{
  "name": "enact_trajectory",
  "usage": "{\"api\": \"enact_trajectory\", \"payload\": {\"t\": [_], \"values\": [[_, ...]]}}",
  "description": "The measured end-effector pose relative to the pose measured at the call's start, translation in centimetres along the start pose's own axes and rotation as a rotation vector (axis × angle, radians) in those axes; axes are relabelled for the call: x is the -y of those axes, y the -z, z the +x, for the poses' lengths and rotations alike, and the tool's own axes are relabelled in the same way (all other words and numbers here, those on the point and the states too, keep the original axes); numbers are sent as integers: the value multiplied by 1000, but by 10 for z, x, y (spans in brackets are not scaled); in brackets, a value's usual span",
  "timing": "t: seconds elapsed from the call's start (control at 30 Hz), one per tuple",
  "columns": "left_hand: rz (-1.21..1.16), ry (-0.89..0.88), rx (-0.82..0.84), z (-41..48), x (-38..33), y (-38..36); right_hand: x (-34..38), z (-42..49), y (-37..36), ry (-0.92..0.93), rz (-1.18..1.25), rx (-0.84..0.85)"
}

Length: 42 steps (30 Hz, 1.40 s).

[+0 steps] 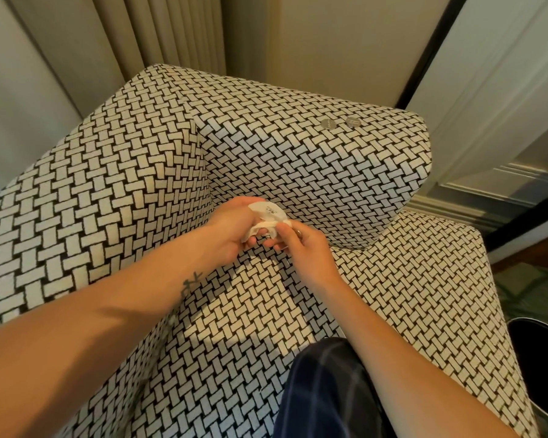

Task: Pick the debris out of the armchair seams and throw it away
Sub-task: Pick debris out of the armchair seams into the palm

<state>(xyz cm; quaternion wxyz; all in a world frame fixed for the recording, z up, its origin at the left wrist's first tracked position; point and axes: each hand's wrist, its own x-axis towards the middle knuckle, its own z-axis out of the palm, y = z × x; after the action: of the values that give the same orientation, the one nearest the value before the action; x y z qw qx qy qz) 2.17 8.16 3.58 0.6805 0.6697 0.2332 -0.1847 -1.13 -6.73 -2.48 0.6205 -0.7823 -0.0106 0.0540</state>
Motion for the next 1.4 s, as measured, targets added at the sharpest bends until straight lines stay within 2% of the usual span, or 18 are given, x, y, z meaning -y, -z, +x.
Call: {"api": "enact_trajectory", "payload": {"t": [0.4, 0.7, 0.9, 1.13, 1.3, 1.4], "values": [[-36, -15, -136, -5, -3, -1, -1, 1, 3, -70, 120, -57], [-92, 56, -87, -4, -1, 0, 3, -3, 1, -67, -2, -54], [-130, 63, -23, -4, -2, 1, 9, 0, 1, -165, 24, -65], [-83, 17, -54, 2, 0, -3, 14, -2, -3, -104, -26, -18], [-88, -19, -62, -2, -4, -5, 11, 1, 3, -7, -243, -13], [-77, -47, -60, -5, -6, -7, 14, 1, 7, -37, -196, -66]]}}
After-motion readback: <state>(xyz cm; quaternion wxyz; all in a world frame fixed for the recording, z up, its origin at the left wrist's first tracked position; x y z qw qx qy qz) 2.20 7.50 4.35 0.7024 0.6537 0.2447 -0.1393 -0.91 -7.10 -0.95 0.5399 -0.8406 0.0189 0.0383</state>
